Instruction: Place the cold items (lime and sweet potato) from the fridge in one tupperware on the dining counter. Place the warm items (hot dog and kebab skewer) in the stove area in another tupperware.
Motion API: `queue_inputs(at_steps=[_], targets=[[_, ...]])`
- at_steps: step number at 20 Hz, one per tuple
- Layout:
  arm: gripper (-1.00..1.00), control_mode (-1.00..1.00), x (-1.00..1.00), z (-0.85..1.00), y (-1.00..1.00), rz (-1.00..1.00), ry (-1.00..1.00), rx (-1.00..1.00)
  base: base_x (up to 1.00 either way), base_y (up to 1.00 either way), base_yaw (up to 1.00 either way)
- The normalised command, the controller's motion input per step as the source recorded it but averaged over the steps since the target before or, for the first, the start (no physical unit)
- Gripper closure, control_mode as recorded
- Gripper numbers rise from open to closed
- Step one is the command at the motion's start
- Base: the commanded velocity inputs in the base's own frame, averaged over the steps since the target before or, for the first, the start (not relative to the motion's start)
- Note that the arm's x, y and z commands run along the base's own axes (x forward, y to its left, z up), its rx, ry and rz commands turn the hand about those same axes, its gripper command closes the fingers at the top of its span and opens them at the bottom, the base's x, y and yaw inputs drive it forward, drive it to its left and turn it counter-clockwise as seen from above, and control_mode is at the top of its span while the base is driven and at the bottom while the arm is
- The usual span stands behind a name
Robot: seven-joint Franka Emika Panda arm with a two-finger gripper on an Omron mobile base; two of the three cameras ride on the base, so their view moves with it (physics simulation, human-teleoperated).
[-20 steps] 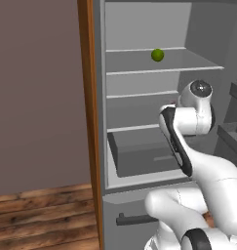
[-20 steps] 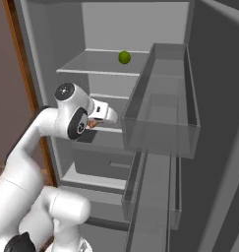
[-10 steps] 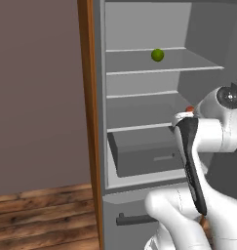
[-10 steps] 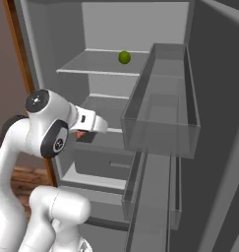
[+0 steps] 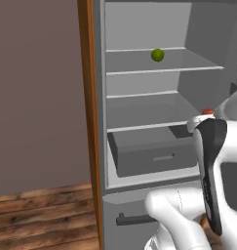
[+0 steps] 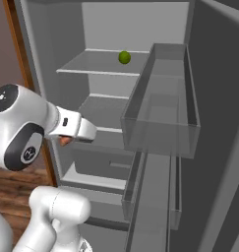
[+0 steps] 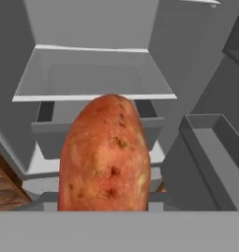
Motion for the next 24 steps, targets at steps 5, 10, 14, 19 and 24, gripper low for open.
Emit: queue_inputs(at_steps=[5,10,14,19,24], targets=[[1.0,-1.0,-0.88,0.08,0.13,0.0,0.02,0.0,0.0,0.0,0.0],[1.0,1.0,0.0,0.0,0.0,0.0,0.0,0.0,-0.45,0.7,0.19],[1.0,1.0,0.0,0.0,0.0,0.0,0.0,0.0,-0.29,0.98,-0.11],[1.0,1.0,0.0,0.0,0.0,0.0,0.0,0.0,-0.44,0.71,-0.71],[1.0,1.0,0.0,0.0,0.0,0.0,0.0,0.0,-0.5,0.45,-0.99]])
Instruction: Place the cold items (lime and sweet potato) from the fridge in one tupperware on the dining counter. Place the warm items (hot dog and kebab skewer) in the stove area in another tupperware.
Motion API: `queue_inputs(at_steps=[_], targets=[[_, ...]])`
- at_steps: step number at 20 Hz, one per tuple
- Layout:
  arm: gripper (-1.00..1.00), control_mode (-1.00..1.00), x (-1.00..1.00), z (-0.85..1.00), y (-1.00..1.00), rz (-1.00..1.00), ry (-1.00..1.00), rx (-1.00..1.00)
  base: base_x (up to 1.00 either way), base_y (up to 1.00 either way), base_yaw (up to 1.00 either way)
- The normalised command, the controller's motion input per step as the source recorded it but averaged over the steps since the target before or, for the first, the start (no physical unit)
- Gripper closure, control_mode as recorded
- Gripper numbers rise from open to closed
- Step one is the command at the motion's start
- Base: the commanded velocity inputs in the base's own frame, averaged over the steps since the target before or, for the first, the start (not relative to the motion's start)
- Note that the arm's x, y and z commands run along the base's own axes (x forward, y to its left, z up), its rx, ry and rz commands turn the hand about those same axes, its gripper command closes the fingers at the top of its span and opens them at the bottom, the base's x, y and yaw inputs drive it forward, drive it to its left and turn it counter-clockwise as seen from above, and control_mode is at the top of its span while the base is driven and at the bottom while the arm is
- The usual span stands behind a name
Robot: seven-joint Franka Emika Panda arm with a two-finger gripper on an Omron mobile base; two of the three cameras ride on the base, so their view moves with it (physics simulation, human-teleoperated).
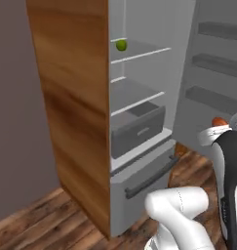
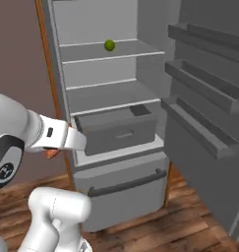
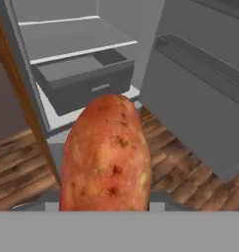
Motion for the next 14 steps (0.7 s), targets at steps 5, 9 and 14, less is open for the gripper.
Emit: queue_inputs(at_steps=[5,9,14], targets=[[1.0,1.0,0.0,0.0,0.0,0.0,0.0,0.0,-0.52,0.39,-1.0],[1.0,1.0,0.0,0.0,0.0,0.0,0.0,0.0,-0.52,0.35,-1.0],[1.0,1.0,0.0,0.0,0.0,0.0,0.0,0.0,-0.6,0.23,-1.0]])
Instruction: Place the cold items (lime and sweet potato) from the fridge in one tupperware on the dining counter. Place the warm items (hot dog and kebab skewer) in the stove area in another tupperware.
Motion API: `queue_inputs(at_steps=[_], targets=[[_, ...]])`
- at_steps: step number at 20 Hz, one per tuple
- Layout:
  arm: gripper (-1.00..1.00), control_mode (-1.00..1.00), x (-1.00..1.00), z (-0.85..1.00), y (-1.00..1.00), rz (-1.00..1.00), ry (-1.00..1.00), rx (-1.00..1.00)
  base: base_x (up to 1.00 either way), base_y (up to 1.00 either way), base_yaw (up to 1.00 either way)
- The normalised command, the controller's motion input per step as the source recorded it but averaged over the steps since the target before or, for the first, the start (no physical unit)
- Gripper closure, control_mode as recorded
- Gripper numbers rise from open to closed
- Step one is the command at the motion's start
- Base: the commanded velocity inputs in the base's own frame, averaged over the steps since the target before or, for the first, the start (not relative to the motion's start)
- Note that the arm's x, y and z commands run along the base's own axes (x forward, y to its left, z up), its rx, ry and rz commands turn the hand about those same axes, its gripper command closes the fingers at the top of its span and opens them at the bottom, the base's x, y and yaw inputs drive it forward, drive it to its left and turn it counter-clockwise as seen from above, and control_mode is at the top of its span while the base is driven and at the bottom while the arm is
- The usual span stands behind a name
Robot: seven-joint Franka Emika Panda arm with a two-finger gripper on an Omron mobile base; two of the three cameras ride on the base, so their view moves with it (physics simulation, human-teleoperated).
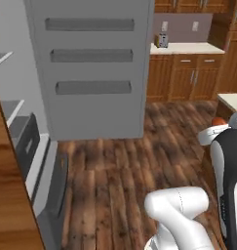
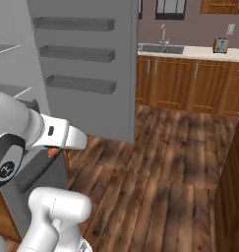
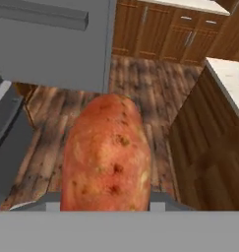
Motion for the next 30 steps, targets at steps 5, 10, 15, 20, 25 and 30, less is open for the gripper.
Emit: queue_inputs(at_steps=[5,10,15,20,25,30], targets=[[1.0,1.0,0.0,0.0,0.0,0.0,0.0,0.0,-0.5,0.03,-0.97],[1.0,1.0,0.0,0.0,0.0,0.0,0.0,0.0,-0.2,-0.14,-0.81],[1.0,1.0,0.0,0.0,0.0,0.0,0.0,0.0,0.22,0.07,-0.54],[1.0,1.0,0.0,0.0,0.0,0.0,0.0,0.0,0.35,0.03,-0.25],[1.0,1.0,0.0,0.0,0.0,0.0,0.0,0.0,0.01,-0.81,-0.03],[1.0,1.0,0.0,0.0,0.0,0.0,0.0,0.0,-0.1,-1.0,0.0]])
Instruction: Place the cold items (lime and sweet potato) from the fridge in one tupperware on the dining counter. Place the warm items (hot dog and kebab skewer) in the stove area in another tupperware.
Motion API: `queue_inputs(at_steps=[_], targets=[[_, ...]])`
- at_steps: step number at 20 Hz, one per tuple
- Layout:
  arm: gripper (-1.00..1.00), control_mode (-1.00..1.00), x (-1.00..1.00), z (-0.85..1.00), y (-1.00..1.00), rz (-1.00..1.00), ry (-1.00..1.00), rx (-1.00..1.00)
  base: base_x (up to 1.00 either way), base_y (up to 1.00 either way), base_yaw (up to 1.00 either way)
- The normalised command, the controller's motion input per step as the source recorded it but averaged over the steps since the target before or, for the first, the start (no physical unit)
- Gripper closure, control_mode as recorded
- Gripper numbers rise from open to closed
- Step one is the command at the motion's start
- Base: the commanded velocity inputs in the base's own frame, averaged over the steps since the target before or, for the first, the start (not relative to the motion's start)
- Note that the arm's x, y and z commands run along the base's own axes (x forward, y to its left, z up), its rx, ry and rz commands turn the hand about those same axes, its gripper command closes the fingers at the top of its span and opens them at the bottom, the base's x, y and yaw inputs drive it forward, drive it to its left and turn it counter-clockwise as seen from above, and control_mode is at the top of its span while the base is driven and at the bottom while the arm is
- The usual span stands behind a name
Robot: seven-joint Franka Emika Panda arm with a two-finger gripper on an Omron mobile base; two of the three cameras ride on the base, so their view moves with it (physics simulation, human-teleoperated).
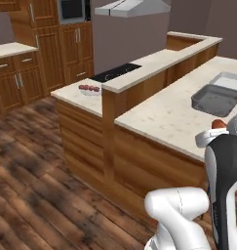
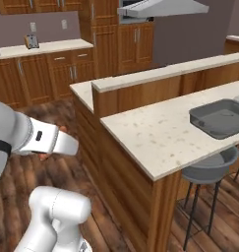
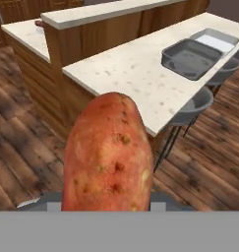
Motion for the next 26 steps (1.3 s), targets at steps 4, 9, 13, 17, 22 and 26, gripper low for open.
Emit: queue_inputs(at_steps=[4,9,13,17,22,26], targets=[[1.0,1.0,0.0,0.0,0.0,0.0,0.0,0.0,-0.02,-1.0,0.0],[1.0,1.0,0.0,0.0,0.0,0.0,0.0,0.0,0.07,-1.0,0.04],[1.0,1.0,0.0,0.0,0.0,0.0,0.0,0.0,0.16,-1.0,0.1],[1.0,1.0,0.0,0.0,0.0,0.0,0.0,0.0,0.25,-1.0,0.13],[1.0,1.0,0.0,0.0,0.0,0.0,0.0,0.0,0.29,-1.0,0.17],[1.0,1.0,0.0,0.0,0.0,0.0,0.0,0.0,0.28,-1.0,0.19]])
